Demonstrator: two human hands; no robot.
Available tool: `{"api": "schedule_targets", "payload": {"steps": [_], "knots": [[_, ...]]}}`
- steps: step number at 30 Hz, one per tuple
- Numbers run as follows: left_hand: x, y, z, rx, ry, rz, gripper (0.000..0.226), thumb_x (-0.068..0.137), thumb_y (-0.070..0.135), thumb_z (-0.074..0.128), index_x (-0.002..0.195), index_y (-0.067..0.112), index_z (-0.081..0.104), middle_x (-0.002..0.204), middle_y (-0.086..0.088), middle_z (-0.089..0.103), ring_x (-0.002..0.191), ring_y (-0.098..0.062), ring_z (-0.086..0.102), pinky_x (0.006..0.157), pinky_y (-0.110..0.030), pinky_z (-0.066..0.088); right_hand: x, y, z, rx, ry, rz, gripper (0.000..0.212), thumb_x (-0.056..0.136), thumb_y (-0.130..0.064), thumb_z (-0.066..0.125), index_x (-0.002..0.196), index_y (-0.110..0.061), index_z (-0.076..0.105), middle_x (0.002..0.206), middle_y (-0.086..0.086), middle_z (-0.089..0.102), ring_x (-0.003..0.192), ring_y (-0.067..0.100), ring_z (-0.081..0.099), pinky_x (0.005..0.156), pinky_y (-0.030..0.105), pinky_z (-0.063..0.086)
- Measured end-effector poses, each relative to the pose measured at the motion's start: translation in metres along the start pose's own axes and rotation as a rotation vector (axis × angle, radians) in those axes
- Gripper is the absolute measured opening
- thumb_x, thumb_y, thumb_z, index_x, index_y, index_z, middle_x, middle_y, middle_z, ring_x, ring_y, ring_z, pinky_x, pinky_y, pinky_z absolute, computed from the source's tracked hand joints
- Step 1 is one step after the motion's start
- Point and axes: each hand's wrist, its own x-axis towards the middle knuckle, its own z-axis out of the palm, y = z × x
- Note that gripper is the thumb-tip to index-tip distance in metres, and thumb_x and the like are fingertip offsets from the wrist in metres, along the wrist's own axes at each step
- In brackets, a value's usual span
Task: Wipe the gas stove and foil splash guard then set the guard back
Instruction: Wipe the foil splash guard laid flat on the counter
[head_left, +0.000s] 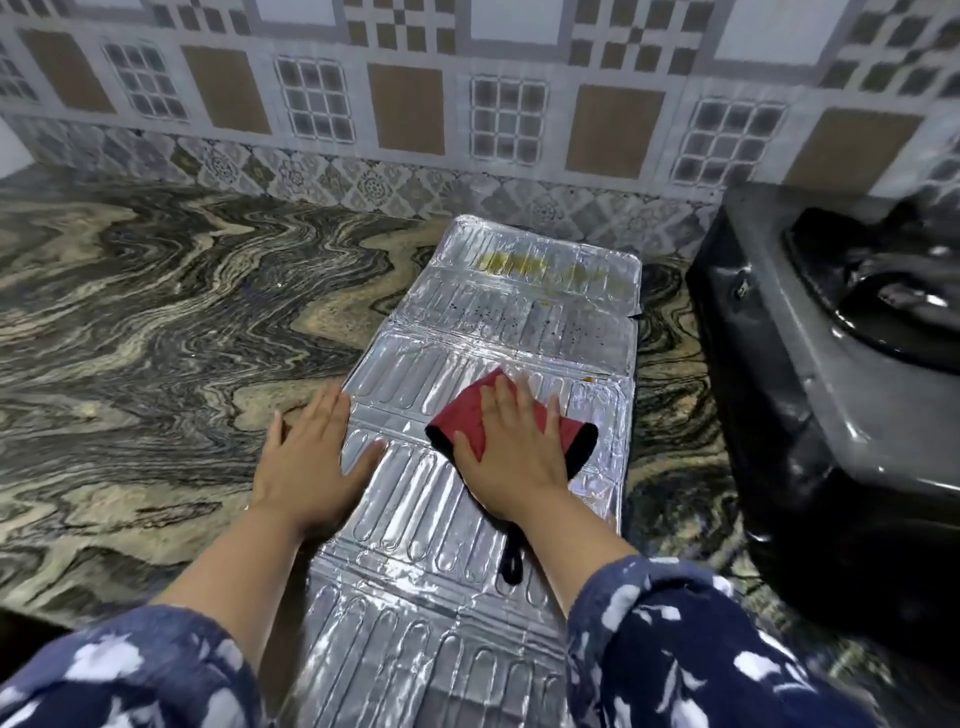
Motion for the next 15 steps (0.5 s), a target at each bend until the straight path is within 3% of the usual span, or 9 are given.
{"api": "schedule_targets", "payload": {"steps": [3, 6, 10, 15], "knots": [[-0.014, -0.002, -0.002, 0.014, -0.019, 0.008, 0.097, 0.075, 0.071, -0.003, 0.153, 0.015, 0.007, 0.16, 0.003, -0.001, 0.146, -0.007, -0.007, 0.118, -0.045, -0.008, -0.023, -0.004, 0.004, -0.01, -0.001, -0.076, 0.08, 0.091, -0.063, 0.009, 0.152, -0.014, -0.005, 0.161, 0.009, -0.011, 0.145, 0.025, -0.023, 0.114, 0.051, -0.019], [-0.017, 0.0, -0.011, 0.082, -0.079, -0.011, 0.088, 0.084, 0.067, 0.005, 0.152, 0.012, 0.002, 0.16, 0.001, -0.007, 0.146, -0.008, -0.011, 0.117, -0.049, -0.011, -0.03, 0.002, -0.003, -0.077, -0.032, -0.174, 0.078, 0.089, -0.067, 0.009, 0.152, -0.025, -0.008, 0.16, 0.012, -0.012, 0.145, 0.026, -0.023, 0.112, 0.053, -0.021], [0.003, 0.022, -0.026, 0.092, -0.119, -0.004, 0.073, 0.092, 0.048, 0.015, 0.152, 0.01, 0.0, 0.16, -0.004, -0.008, 0.147, -0.013, -0.008, 0.115, -0.054, -0.01, -0.026, 0.016, -0.01, -0.063, -0.086, -0.335, 0.065, 0.095, -0.06, 0.013, 0.151, -0.034, -0.006, 0.16, -0.002, -0.015, 0.145, 0.016, -0.023, 0.115, 0.054, -0.012], [0.032, 0.066, -0.014, -0.087, -0.077, 0.059, 0.062, 0.099, 0.042, 0.018, 0.153, 0.013, 0.005, 0.161, -0.002, -0.001, 0.148, -0.013, -0.004, 0.118, -0.05, -0.003, -0.023, 0.023, -0.006, -0.019, -0.067, -0.329, 0.059, 0.097, -0.057, 0.016, 0.151, -0.038, 0.001, 0.16, -0.011, -0.01, 0.146, 0.009, -0.016, 0.117, 0.048, -0.014]]}}
